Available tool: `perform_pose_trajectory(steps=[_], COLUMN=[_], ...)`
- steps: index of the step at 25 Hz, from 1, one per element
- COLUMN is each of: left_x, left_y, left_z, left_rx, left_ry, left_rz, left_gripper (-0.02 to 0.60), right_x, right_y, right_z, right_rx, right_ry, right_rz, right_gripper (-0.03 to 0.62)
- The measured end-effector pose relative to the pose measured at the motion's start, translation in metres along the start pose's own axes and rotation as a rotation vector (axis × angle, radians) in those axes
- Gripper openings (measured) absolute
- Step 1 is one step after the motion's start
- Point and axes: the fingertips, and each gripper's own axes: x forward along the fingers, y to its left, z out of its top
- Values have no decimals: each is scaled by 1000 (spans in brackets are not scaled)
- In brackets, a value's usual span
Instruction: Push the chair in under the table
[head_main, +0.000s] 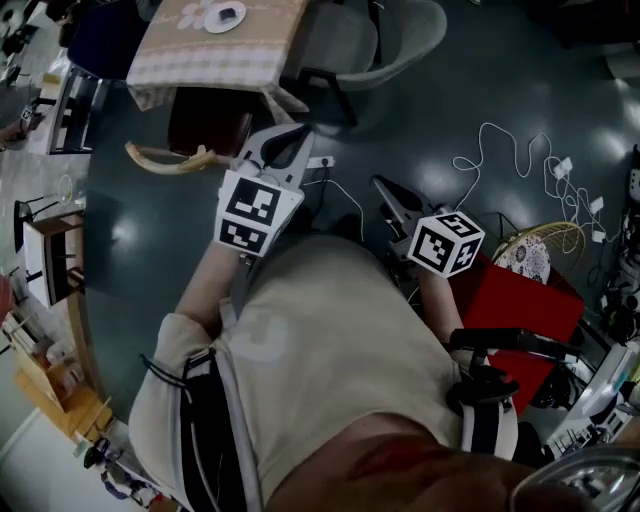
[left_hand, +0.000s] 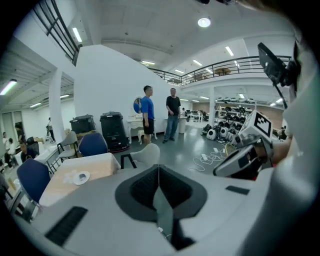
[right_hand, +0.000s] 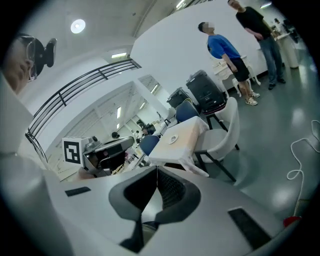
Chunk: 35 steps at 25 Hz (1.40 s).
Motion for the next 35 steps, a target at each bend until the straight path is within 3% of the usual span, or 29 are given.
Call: perform_pose_trajectory(steps=[7, 15, 21, 27, 35], left_x=[-26, -23, -33, -48, -39], left_y=[62, 137, 186, 213, 230], left_z=[-17, -14, -29, -44, -49], left_rx=[-77, -135, -168, -231, -278], left_ry=[-29, -114, -121, -133, -102], left_rz=[95, 84, 92, 144, 229], left_gripper=[9, 9, 9, 9, 9], right_x=[56, 117, 164, 195, 228], right_y=[35, 49, 69, 80, 80], right_z=[12, 47, 51, 58, 72], right_rx=[-79, -170, -201, -250, -331], right_ry=[87, 128, 191, 246, 320], right_rz=[56, -27, -19, -3, 99], right_gripper=[12, 12, 12, 12, 12])
